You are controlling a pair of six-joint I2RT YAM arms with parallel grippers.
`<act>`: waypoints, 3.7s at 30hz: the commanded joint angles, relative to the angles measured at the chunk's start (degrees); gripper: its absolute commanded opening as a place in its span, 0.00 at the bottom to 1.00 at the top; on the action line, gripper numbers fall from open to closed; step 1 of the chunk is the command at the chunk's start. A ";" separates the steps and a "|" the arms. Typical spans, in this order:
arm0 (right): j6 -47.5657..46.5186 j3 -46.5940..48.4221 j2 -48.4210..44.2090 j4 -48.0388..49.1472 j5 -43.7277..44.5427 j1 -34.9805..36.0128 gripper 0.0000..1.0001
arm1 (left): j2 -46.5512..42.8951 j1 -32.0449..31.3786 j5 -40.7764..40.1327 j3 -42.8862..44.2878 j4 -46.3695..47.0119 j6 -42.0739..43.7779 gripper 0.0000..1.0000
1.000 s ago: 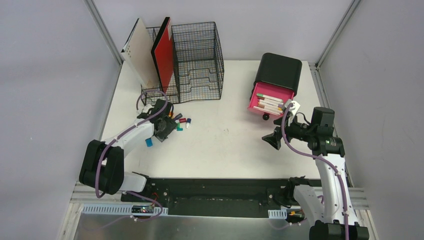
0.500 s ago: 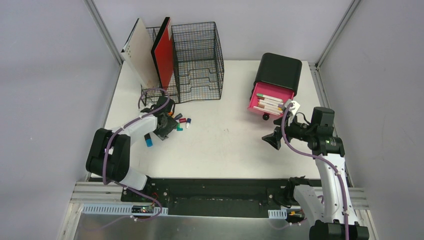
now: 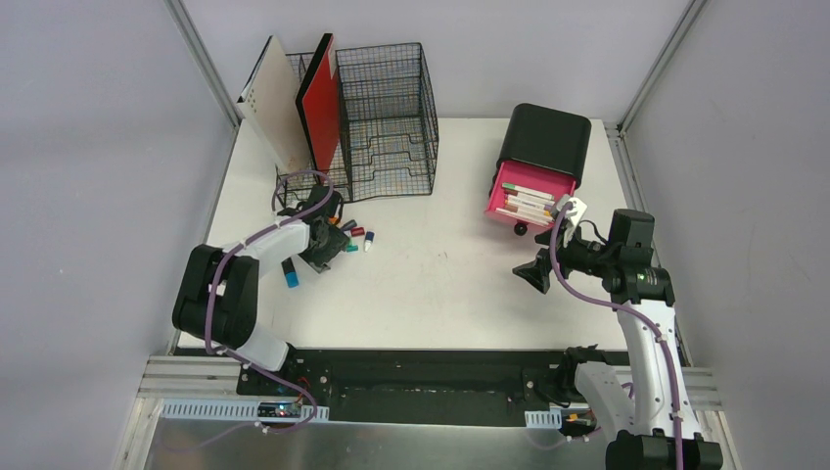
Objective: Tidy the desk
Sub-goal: Pick up the stationery from the center of the board.
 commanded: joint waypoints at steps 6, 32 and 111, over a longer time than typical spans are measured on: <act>-1.49 0.23 0.26 1.22 -2.21 -0.31 0.99 | -8.37 1.49 -1.44 -1.80 1.92 -0.24 0.59; -2.02 0.27 0.55 0.79 -1.93 -0.31 0.99 | -2.17 3.69 5.64 -4.05 0.51 1.69 0.45; 26.02 -6.74 6.77 23.43 -17.41 2.75 0.99 | -3.85 -49.75 3.75 -5.63 86.09 24.97 0.00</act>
